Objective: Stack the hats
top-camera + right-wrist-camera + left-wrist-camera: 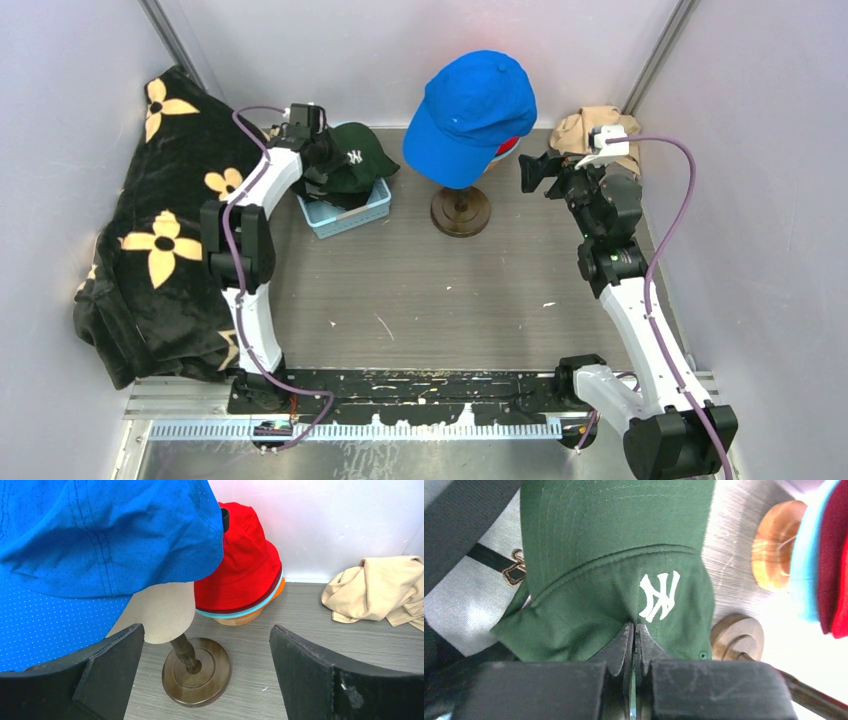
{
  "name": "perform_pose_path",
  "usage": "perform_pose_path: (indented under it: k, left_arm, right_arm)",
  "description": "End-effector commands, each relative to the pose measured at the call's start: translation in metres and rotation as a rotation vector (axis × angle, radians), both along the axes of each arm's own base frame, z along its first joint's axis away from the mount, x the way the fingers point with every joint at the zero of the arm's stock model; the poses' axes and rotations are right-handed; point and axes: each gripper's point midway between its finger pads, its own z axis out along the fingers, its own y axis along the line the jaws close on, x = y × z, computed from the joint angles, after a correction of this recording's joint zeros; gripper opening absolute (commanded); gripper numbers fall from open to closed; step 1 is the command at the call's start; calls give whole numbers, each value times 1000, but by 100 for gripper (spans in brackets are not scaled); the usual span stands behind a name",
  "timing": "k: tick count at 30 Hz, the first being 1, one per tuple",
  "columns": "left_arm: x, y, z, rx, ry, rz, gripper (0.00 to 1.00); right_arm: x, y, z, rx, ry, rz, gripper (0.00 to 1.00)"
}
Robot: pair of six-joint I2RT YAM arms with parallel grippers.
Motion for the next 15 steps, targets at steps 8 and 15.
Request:
perform_pose_path:
  k: [8,15]
  left_arm:
    - [-31,1,217,-97,-406,16,0]
    - [-60,0,275,-154,-504,22,0]
  right_arm:
    - [-19,-5,48,8,-118,-10,100]
    - [-35,-3,77,22,-164,10,100]
